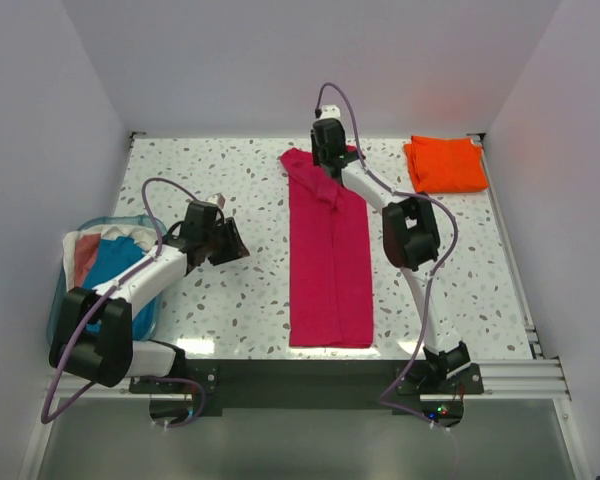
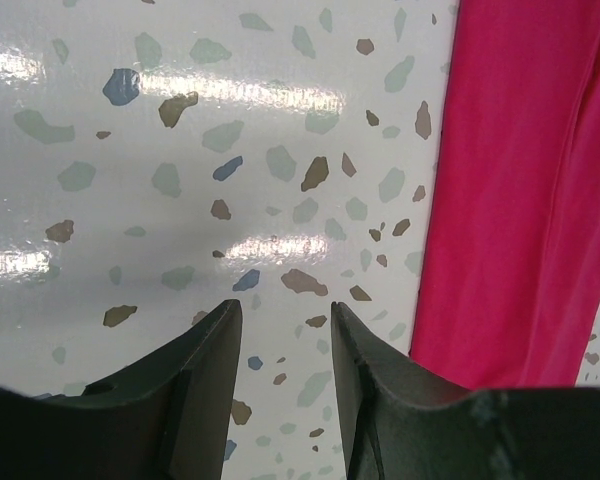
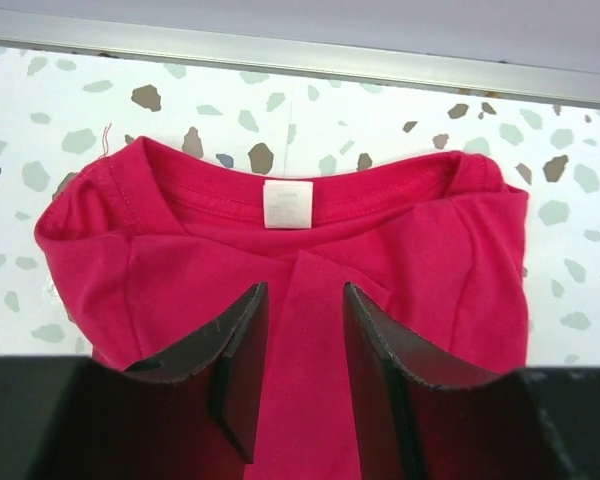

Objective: Fold and stack the t-shirts
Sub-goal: Fold the tshirt

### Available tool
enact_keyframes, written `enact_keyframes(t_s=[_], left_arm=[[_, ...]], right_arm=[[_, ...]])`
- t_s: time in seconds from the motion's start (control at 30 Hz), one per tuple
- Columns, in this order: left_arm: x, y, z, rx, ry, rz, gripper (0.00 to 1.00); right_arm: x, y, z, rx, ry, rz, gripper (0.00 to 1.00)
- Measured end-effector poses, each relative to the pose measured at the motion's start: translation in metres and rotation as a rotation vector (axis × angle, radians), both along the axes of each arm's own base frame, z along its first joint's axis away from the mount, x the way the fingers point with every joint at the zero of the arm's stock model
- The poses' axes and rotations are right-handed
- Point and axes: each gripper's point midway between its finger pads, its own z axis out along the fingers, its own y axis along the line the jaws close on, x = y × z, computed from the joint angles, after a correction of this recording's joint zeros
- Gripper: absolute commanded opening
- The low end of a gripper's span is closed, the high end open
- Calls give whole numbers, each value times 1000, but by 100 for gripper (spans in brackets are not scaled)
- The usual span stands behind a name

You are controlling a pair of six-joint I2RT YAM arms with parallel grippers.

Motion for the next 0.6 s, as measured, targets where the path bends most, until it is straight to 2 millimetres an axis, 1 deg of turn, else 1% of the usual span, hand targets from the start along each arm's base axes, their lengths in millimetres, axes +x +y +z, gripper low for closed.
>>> enact_keyframes(t_s=[0.07, 0.17, 0.33, 0.43, 0.53, 0.6], left_arm=[[0, 0, -1, 0, 1, 0, 45], [-1, 0, -1, 1, 2, 0, 45], [-1, 0, -1, 0, 3, 0, 45], [-1, 0, -1, -1, 3, -2, 45], [-1, 0, -2, -1, 4, -2, 45], [-1, 0, -2, -1, 4, -2, 45]], right_arm=[[3, 3, -2, 18, 5, 8, 39], [5, 3, -19, 44, 39, 12, 39], [4, -13, -52, 42, 108, -23, 40], [3, -20, -59, 39, 126, -39, 41], [4, -23, -59, 40, 125, -45, 41], [4, -23, -59, 40, 125, -45, 40]])
